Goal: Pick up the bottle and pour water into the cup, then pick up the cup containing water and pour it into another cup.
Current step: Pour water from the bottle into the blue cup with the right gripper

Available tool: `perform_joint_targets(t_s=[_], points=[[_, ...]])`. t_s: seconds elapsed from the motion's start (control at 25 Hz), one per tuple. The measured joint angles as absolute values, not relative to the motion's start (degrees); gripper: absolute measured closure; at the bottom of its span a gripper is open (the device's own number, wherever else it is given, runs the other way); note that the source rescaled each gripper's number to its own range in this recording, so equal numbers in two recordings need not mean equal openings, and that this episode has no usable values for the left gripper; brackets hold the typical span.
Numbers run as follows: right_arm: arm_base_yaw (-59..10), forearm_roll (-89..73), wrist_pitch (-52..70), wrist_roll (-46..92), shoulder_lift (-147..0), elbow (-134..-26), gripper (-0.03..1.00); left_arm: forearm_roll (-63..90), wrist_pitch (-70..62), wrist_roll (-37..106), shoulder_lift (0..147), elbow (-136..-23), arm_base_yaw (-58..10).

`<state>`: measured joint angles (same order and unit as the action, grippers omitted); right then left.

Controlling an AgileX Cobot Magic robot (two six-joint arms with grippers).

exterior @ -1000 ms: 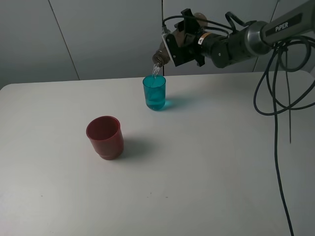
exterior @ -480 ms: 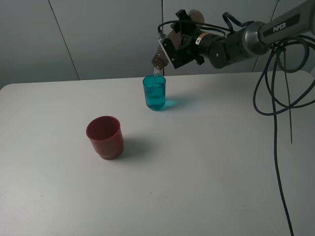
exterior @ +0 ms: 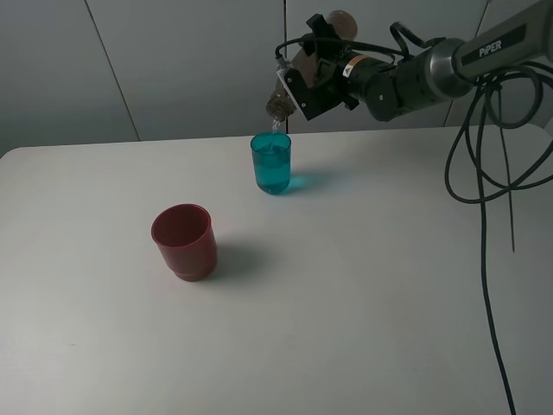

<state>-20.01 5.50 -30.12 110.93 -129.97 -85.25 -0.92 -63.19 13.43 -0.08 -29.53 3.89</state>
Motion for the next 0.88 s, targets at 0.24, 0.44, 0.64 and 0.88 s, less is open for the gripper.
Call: perform_joint_targets(t_s=[0.24, 0.44, 0.64, 0.88], points=[[-20.64, 6.29, -30.23, 110.93, -129.97, -85.25, 0.96, -0.92, -63.19, 13.43, -0.08, -29.53, 3.89], [-20.96, 6.29, -30.34, 109.97, -129.97, -85.25, 0.96, -0.92, -63.19, 13.43, -0.08, -29.53, 3.89], [-21.07, 6.53, -30.46, 104.55, -129.97, -85.25, 0.96, -0.92, -63.19, 13.43, -0.08, -29.53, 3.89], [-21.07, 6.53, -25.68, 93.95, -129.38, -83.85, 0.96, -0.92, -63.19, 13.43, -0.08, -29.53, 3.89]])
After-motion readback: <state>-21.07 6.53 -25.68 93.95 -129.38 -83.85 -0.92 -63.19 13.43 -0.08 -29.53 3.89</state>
